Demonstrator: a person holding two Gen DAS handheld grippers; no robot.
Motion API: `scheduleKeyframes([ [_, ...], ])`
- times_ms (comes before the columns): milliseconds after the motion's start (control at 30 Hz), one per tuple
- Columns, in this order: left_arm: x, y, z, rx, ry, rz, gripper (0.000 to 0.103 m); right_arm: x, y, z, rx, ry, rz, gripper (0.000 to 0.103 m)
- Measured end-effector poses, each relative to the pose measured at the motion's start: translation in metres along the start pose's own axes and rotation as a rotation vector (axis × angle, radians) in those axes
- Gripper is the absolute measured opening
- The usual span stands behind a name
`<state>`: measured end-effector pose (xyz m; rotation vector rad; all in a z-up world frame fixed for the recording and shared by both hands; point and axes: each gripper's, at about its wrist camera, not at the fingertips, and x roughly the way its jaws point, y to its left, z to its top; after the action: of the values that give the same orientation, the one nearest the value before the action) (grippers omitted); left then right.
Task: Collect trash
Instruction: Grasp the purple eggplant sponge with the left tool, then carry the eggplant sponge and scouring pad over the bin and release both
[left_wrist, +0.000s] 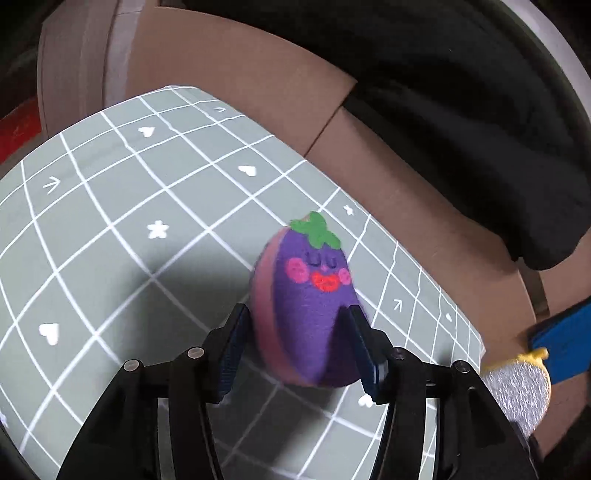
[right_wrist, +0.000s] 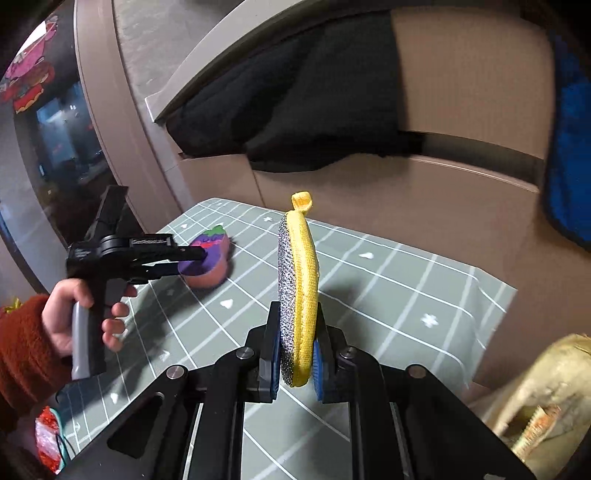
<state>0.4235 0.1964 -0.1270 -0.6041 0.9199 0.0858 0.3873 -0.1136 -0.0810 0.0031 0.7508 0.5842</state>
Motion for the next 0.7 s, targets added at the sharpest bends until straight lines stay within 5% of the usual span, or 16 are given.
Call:
scheduleKeyframes([
  [233,0.014,-0.033,0.001,0.062,0.002,0.084,0.061,-0.021,-0.021,-0.015,0.044,-0.044,-0.017,0.013],
  [400,0.0,-0.055,-0.007,0.153,-0.084,0.093,0.038,-0.034,-0.03,-0.025,0.059,-0.064,-0.028,0.013],
  [700,-0.059,-0.107,-0.053,0.365,-0.223,0.071,0.032,-0.061,-0.026,-0.024,0.045,-0.118,-0.047,0.013],
])
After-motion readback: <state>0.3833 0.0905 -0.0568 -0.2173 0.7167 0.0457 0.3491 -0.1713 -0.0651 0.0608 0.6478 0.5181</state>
